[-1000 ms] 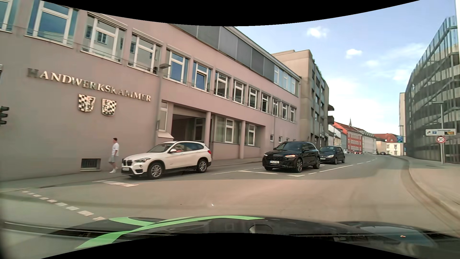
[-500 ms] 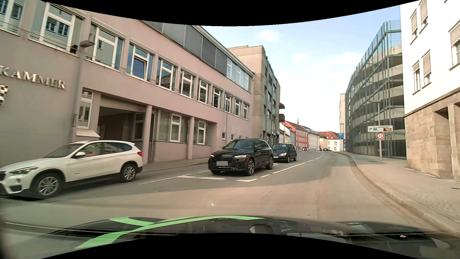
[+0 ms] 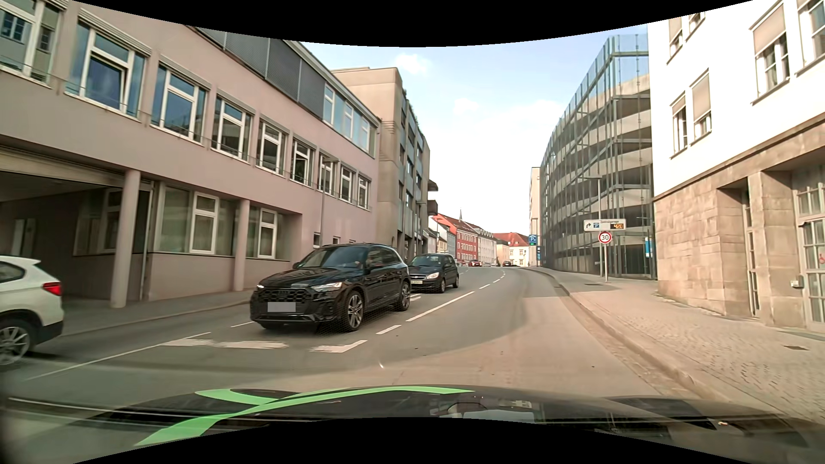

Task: Follow the waypoints while adhering to traffic rules and regulations

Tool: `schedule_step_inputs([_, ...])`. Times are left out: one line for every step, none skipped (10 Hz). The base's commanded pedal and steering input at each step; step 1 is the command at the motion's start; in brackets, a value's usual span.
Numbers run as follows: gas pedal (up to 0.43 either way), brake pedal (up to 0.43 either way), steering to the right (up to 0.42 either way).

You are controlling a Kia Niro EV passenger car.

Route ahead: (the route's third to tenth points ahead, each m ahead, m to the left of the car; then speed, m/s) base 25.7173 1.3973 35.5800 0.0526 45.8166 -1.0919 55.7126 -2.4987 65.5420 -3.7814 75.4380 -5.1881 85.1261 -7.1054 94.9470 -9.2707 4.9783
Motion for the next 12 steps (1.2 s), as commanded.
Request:
schedule_step_inputs([0.26, 0.0, 0.238])
schedule_step_inputs([0.26, 0.0, 0.21])
schedule_step_inputs([0.26, 0.0, 0.188])
schedule_step_inputs([0.268, 0.0, 0.17])
schedule_step_inputs([0.268, 0.0, 0.148])
schedule_step_inputs([0.268, 0.0, 0.114])
schedule_step_inputs([0.268, 0.0, 0.079])
schedule_step_inputs([0.268, 0.0, 0.058])
schedule_step_inputs([0.287, 0.0, 0.048])
schedule_step_inputs([0.299, 0.0, 0.047])
schedule_step_inputs([0.311, 0.0, 0.048])
schedule_step_inputs([0.311, 0.0, 0.048])
